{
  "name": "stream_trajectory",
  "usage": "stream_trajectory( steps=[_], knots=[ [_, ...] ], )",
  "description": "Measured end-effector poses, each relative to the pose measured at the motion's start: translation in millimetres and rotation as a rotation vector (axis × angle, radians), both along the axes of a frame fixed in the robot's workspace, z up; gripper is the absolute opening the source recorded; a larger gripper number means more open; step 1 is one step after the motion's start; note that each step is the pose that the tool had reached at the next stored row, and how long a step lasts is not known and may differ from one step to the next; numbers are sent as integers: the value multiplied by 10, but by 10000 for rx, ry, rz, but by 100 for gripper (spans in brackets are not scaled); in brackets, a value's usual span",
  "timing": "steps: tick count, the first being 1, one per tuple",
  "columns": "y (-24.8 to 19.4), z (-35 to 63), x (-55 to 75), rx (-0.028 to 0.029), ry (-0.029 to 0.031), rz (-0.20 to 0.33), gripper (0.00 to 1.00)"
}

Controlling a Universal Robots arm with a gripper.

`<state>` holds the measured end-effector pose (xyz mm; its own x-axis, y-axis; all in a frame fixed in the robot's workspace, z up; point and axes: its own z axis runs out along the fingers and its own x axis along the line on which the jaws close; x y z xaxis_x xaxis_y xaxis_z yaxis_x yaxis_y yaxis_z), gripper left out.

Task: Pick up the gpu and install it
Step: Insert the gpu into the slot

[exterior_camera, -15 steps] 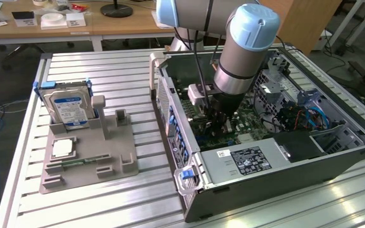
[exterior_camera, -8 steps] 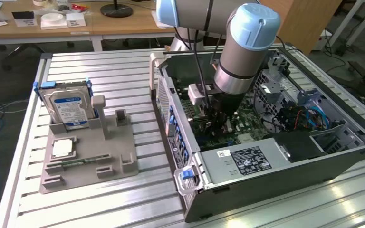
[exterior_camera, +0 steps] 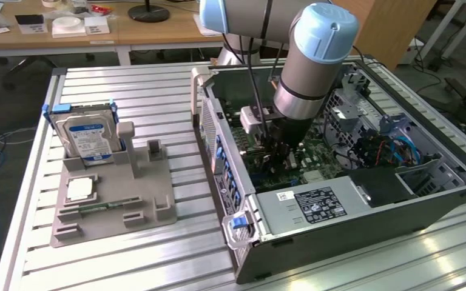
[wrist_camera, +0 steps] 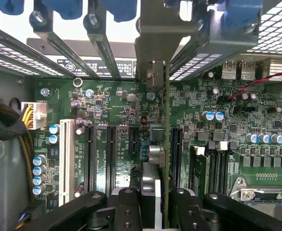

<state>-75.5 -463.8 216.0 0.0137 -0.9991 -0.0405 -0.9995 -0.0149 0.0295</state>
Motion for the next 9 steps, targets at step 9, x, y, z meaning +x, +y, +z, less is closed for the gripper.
stream_trajectory(
  steps=[9],
  knots=[
    [1, 0, 0, -86, 1, -1, 28]
  ],
)
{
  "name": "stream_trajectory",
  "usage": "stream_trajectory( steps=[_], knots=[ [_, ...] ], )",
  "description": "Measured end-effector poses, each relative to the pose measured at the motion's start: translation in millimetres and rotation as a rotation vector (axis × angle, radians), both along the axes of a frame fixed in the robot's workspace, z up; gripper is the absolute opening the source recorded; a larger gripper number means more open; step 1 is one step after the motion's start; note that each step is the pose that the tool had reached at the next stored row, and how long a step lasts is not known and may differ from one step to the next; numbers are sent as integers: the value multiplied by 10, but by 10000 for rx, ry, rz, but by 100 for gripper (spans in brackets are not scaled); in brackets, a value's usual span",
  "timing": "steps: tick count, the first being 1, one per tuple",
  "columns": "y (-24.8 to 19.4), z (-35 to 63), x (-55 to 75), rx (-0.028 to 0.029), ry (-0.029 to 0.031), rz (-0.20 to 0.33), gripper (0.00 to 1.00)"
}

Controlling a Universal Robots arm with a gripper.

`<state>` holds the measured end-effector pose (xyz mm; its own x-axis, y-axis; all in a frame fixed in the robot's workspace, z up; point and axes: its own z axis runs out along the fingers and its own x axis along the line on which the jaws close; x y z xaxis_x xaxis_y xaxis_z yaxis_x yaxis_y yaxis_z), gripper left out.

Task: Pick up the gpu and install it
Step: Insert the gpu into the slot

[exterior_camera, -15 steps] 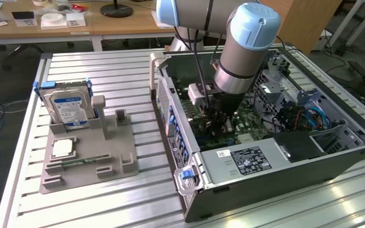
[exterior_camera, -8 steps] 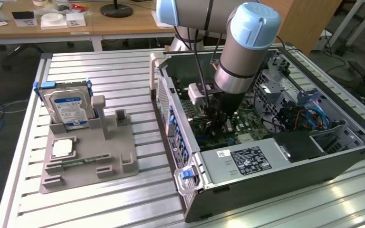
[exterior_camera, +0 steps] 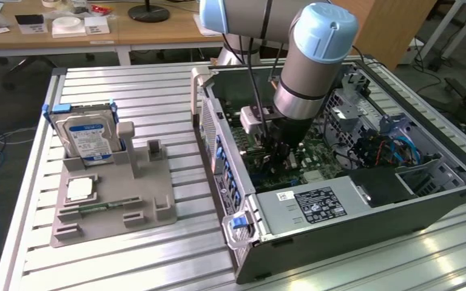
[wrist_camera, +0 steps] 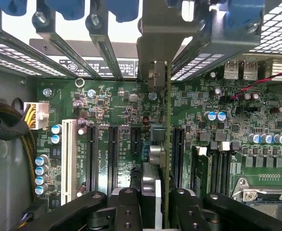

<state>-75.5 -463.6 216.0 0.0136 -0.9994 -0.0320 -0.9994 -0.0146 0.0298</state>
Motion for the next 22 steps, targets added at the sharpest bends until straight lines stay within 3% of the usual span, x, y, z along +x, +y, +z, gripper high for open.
stream_trajectory(
  steps=[22],
  knots=[
    [1, -56, 0, 2, 1, 0, 28]
  ],
)
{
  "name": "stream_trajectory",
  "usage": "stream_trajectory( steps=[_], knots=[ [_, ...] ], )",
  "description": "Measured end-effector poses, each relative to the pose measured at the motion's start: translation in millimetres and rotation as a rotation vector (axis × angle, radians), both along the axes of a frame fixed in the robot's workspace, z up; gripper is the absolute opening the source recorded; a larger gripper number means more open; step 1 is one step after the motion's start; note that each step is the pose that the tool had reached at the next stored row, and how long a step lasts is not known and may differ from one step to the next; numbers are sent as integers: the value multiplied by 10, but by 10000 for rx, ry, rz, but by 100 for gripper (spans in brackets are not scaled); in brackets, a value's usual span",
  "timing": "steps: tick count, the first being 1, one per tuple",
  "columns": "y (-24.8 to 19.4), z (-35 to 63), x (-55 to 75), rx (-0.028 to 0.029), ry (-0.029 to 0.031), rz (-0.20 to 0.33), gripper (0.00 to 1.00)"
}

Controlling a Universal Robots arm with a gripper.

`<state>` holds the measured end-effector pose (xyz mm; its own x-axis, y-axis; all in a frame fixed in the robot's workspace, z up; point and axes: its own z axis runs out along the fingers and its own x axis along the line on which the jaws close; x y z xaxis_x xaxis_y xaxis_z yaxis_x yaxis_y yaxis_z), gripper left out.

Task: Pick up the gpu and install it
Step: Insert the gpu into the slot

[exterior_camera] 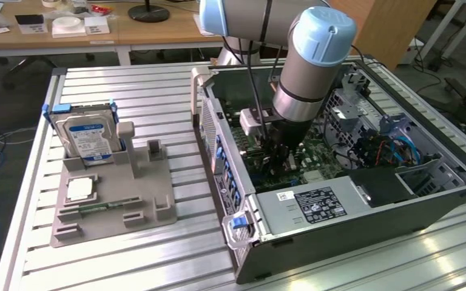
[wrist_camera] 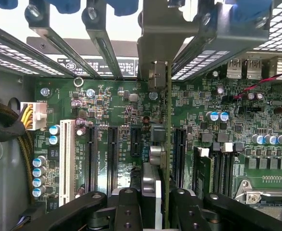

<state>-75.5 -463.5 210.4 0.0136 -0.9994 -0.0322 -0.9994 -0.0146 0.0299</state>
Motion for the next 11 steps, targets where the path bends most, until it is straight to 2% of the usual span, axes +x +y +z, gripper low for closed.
stream_trajectory(
  steps=[3, 11],
  knots=[
    [2, -30, -2, 1, -3, 1, 28],
    [3, -32, -4, -1, 0, 0, 28]
  ],
)
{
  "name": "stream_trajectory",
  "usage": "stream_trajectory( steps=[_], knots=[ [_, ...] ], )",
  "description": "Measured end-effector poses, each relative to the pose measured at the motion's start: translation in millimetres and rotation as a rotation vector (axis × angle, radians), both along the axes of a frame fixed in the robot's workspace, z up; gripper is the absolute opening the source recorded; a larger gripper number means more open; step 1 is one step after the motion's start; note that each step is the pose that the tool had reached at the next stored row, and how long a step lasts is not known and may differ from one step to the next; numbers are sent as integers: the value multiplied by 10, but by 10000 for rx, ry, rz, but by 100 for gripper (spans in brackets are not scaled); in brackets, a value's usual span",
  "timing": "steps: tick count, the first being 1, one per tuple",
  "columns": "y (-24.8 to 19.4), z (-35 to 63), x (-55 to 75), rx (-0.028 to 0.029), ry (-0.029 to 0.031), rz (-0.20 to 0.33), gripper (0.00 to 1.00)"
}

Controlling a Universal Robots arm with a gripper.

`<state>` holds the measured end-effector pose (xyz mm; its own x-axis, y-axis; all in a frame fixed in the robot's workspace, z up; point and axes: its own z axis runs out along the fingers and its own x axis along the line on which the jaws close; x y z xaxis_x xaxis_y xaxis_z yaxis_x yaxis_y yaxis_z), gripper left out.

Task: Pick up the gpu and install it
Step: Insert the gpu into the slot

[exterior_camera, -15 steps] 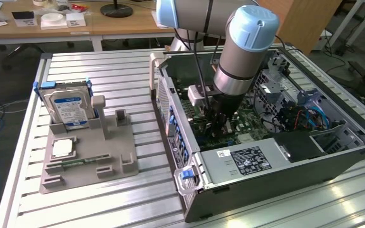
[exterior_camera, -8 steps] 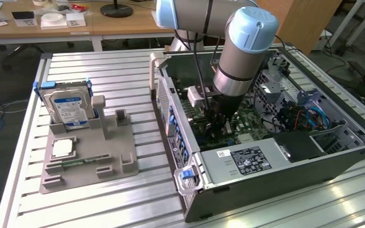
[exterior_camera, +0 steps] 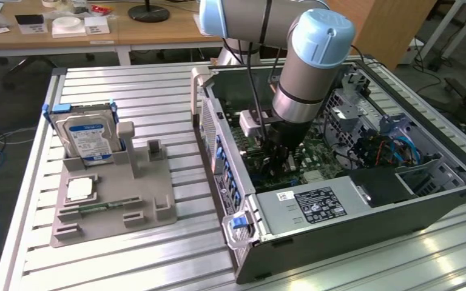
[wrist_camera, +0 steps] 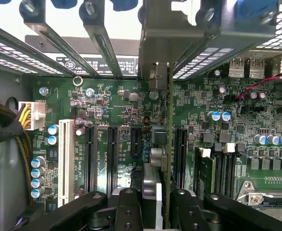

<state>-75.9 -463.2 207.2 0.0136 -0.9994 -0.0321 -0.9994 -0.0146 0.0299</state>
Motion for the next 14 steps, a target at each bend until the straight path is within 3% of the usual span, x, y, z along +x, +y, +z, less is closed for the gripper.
stream_trajectory(
  steps=[4, 5, 6, 7, 14],
  knots=[
    [2, 1, -5, 25, -30, -6, 29],
    [0, 8, -7, 19, -45, -5, 35],
    [0, 16, -7, 18, -67, -1, 35],
    [0, 28, -8, 17, -86, -1, 42],
    [0, 160, -15, 17, -258, 0, 42]
  ],
)
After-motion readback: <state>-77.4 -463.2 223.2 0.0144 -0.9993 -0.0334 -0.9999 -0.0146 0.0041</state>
